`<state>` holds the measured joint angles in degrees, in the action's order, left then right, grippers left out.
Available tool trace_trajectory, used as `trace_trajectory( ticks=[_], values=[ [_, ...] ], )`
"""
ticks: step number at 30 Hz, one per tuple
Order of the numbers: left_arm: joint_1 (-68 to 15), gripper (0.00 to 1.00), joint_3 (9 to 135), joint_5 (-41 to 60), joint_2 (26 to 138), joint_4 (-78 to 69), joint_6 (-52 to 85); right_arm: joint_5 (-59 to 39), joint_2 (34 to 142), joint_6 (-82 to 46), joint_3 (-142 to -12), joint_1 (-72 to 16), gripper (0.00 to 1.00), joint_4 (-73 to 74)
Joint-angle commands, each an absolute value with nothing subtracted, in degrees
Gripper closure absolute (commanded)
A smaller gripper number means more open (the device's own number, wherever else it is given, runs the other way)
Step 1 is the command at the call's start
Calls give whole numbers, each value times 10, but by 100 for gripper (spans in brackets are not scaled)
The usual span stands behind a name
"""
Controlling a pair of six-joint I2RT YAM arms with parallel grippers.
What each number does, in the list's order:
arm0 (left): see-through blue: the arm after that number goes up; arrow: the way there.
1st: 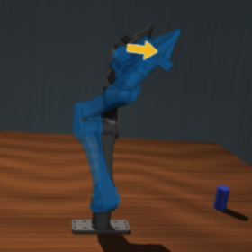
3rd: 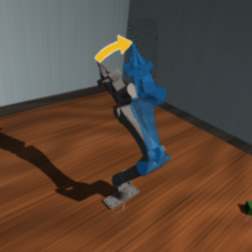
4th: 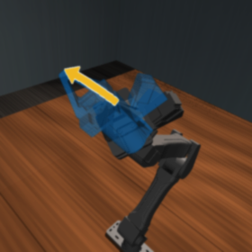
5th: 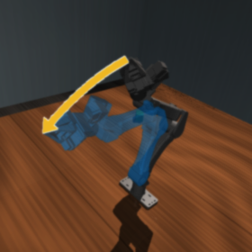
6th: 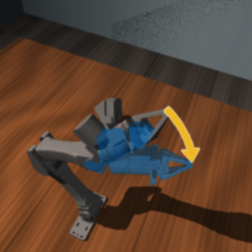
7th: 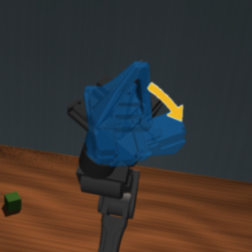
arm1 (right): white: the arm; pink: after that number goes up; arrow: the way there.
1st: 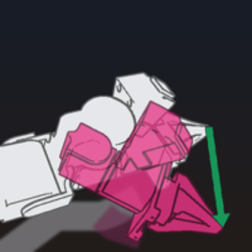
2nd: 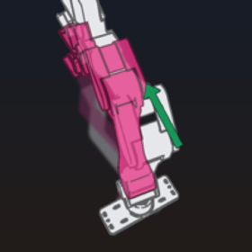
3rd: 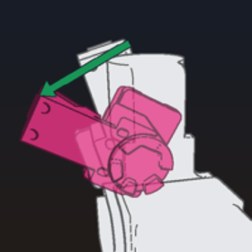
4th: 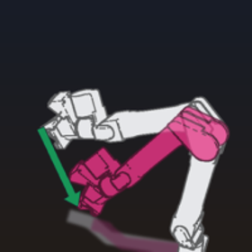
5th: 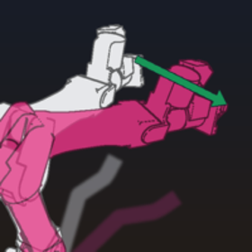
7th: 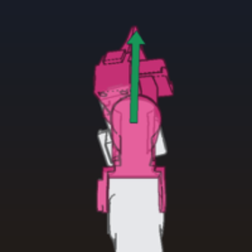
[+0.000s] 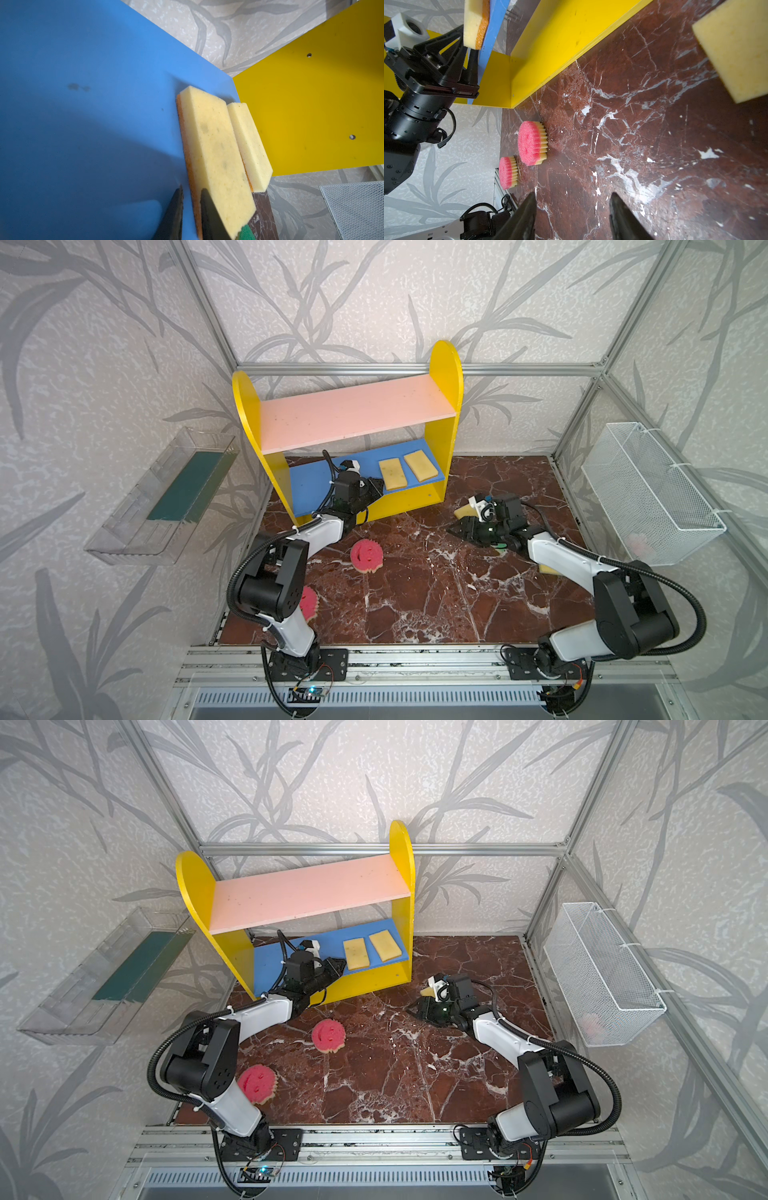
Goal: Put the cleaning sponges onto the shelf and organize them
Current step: 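Push the placed sponge with the left gripper against the first shelf sponge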
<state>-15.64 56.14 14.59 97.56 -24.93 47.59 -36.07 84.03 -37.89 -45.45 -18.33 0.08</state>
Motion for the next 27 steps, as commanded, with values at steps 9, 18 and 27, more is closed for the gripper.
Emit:
trace_trajectory(
  ticks=[9, 18, 27],
  values=[
    [-146, 80, 589, 115, 982, -186, 468, -360, 818, -372, -456, -185, 44, -8],
    [-137, 80, 618, 108, 1025, -201, 486, -352, 809, -368, -458, -184, 44, -20],
    [-159, 81, 641, 104, 1059, -207, 484, -346, 812, -368, -459, -185, 44, -24]
  ],
)
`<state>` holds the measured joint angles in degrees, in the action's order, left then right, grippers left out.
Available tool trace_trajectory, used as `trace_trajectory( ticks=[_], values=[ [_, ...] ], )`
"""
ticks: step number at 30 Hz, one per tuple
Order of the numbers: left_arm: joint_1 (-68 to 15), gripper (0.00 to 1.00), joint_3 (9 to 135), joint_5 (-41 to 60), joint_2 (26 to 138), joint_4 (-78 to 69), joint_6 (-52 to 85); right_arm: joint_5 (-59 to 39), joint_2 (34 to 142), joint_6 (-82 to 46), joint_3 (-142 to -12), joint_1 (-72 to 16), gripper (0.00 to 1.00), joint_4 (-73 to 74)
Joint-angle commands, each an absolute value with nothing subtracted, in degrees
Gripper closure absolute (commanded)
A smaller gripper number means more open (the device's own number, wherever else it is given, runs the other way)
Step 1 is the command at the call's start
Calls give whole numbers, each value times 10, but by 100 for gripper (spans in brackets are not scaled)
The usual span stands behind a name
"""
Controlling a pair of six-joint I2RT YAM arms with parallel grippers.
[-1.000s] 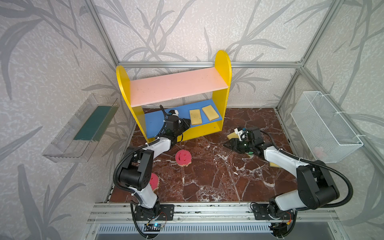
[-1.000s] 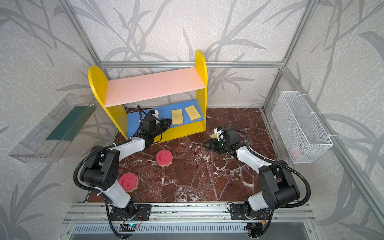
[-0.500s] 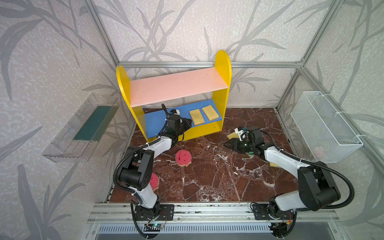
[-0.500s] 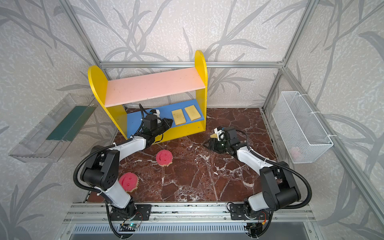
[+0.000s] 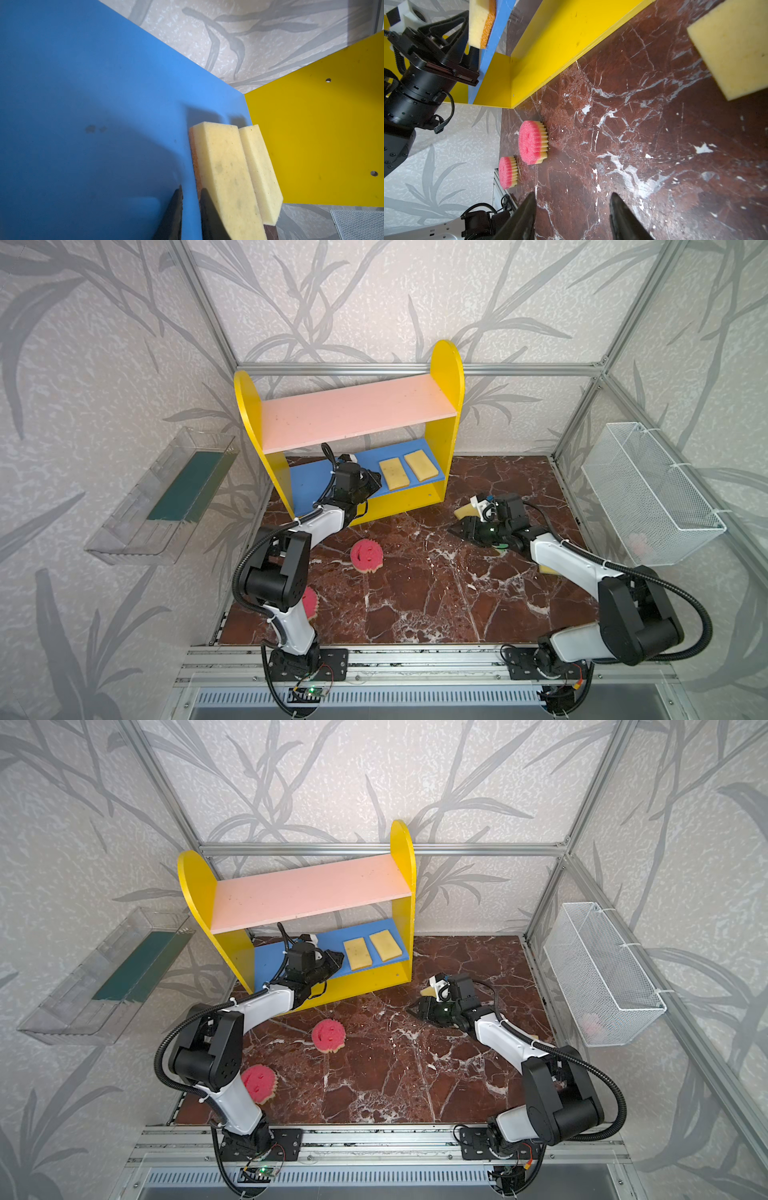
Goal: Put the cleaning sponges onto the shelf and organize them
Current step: 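Push the placed sponge with the left gripper against the first shelf sponge, then withdraw the left gripper from the shelf while the right gripper nears a yellow sponge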
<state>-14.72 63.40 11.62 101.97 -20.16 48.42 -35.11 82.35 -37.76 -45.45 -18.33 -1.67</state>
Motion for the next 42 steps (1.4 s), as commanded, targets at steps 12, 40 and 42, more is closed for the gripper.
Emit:
trace_trajectory(
  ticks=[12, 40, 42],
  values=[
    [-186, 81, 666, 83, 1090, -223, 505, -348, 812, -368, -460, -185, 44, -23],
    [-171, 52, 644, 67, 1002, -166, 452, -306, 779, -348, -481, -182, 44, -68],
    [-171, 52, 630, 66, 985, -168, 443, -297, 775, -360, -475, -180, 44, -64]
  ],
)
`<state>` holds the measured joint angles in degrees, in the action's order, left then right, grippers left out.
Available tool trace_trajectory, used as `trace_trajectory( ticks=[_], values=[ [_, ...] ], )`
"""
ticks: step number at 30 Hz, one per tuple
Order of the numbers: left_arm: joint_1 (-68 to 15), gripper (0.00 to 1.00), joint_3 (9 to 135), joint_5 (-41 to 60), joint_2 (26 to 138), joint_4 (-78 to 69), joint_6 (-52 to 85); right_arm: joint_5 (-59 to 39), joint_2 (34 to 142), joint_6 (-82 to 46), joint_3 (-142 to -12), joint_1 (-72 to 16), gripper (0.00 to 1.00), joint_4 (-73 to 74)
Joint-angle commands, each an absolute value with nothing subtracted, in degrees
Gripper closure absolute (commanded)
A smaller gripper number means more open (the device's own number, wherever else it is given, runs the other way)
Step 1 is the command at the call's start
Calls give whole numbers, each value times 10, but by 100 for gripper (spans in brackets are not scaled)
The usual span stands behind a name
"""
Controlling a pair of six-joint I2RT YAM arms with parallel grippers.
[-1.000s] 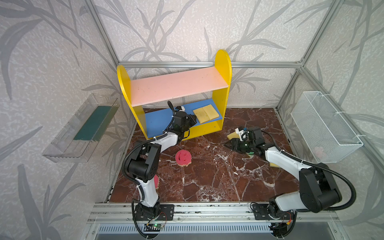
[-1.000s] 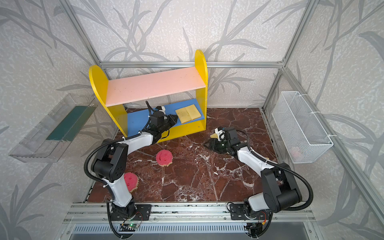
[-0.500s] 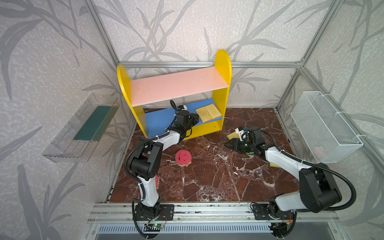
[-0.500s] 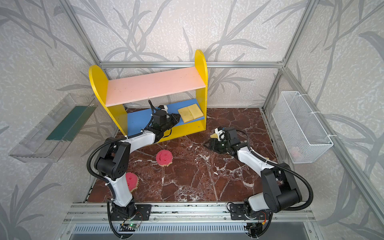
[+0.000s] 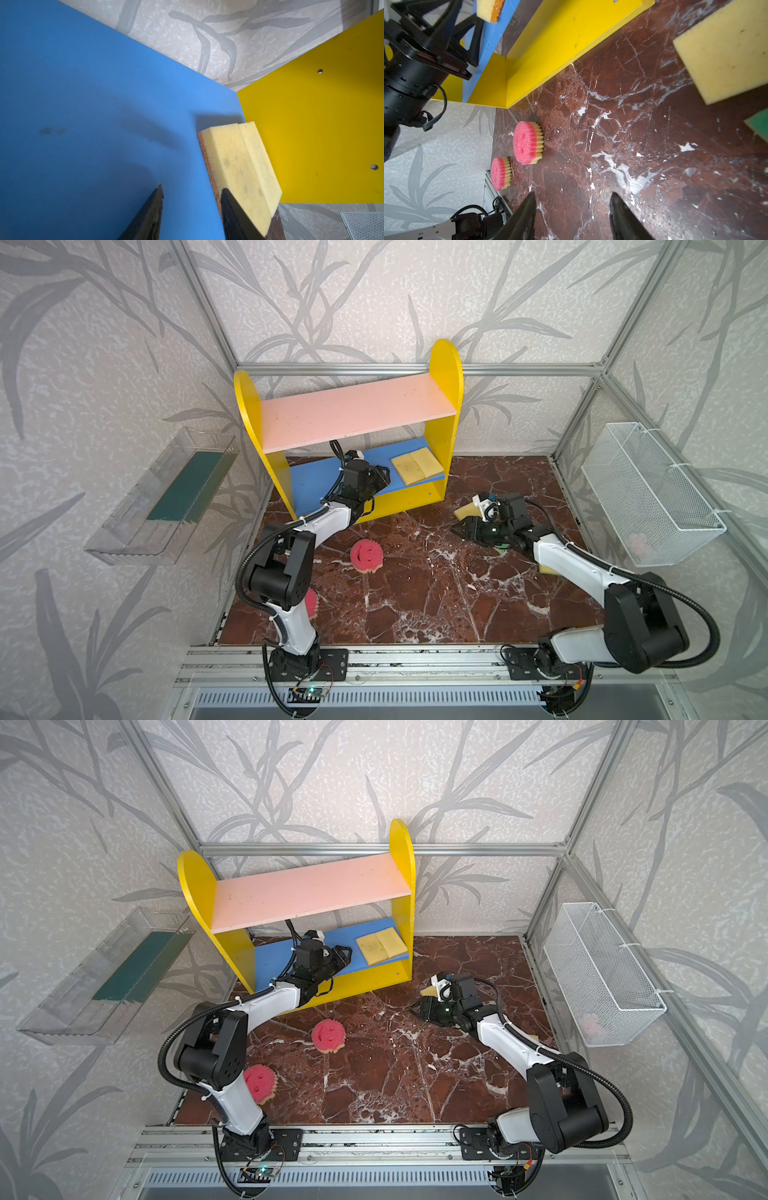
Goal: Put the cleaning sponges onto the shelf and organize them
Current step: 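Withdraw the left gripper from the shelf while the right gripper nears a yellow sponge, then lower the right gripper onto the pale yellow sponge and close it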
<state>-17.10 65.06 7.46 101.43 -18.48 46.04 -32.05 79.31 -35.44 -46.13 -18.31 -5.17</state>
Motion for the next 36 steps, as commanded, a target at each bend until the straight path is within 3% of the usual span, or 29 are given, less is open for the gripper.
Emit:
trace_trajectory(
  ticks=[1, 13, 21, 28, 36],
  values=[
    [-171, 51, 624, 66, 979, -166, 440, -292, 774, -360, -470, -179, 44, -58],
    [-209, 47, 524, 72, 866, -164, 416, -238, 797, -392, -468, -85, 46, -58],
    [-282, 43, 444, 63, 787, -153, 407, -287, 927, -345, -551, -12, 42, -82],
    [-320, 34, 385, 56, 750, -142, 404, -278, 1035, -334, -618, -11, 37, -59],
    [-353, 16, 359, 41, 731, -126, 395, -255, 1101, -316, -684, 7, 34, -75]
  ],
)
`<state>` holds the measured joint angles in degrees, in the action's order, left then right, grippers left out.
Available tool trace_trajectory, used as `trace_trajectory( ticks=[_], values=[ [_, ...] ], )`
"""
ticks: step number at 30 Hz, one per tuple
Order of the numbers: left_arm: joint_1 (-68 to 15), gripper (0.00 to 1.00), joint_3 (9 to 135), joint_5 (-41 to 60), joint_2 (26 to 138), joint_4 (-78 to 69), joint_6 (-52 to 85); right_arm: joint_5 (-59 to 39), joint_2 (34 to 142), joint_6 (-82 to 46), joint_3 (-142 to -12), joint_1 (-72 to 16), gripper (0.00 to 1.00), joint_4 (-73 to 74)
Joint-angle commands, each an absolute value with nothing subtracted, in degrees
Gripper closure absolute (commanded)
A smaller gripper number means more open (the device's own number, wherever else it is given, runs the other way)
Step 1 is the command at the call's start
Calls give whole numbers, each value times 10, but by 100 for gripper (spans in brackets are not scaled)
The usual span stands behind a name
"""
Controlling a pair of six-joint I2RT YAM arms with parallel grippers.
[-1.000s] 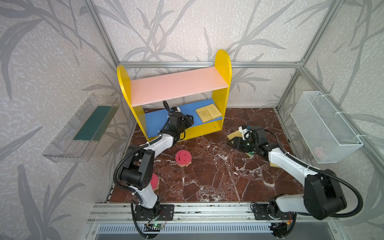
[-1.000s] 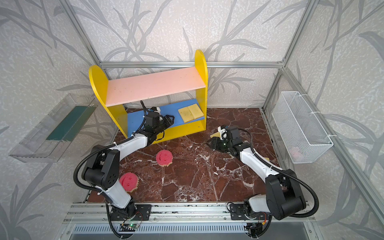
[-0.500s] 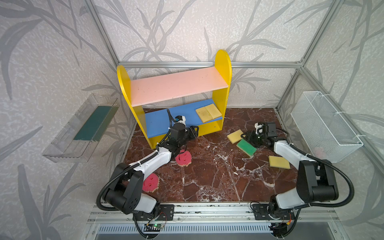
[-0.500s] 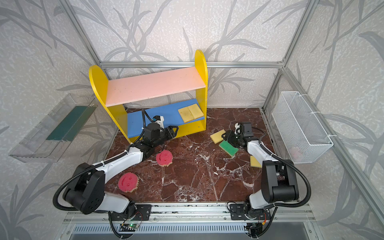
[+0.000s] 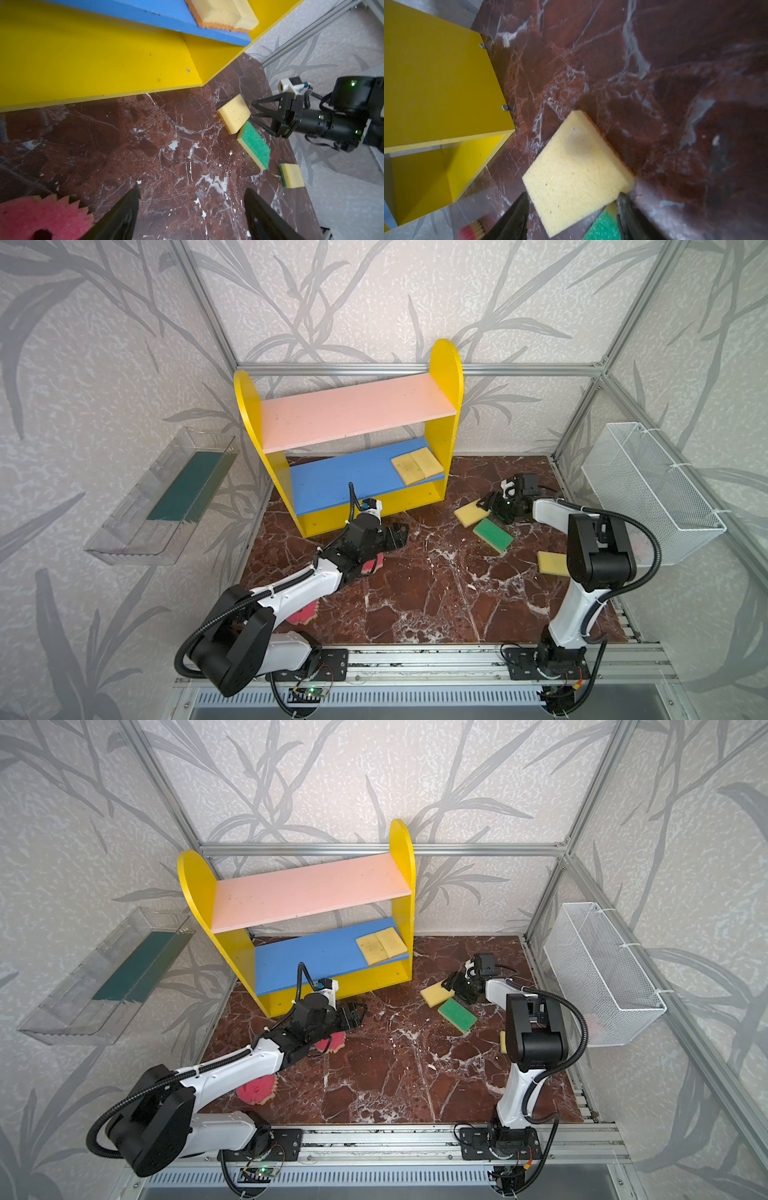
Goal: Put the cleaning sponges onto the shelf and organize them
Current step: 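Lower the right gripper onto the pale yellow sponge and close it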
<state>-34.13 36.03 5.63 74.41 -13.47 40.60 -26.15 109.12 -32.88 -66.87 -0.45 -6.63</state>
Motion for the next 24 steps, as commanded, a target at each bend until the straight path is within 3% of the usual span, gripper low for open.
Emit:
trace_trajectory(
  ticks=[1, 16, 24],
  values=[
    [-360, 15, 359, 36, 734, -126, 393, -259, 1102, -318, -685, 12, 35, -72],
    [-403, 15, 429, 35, 861, -167, 390, -320, 1208, -280, -789, 29, 35, -103],
    [-397, 15, 432, 65, 892, -199, 422, -313, 1210, -264, -787, 10, 36, -118]
  ],
)
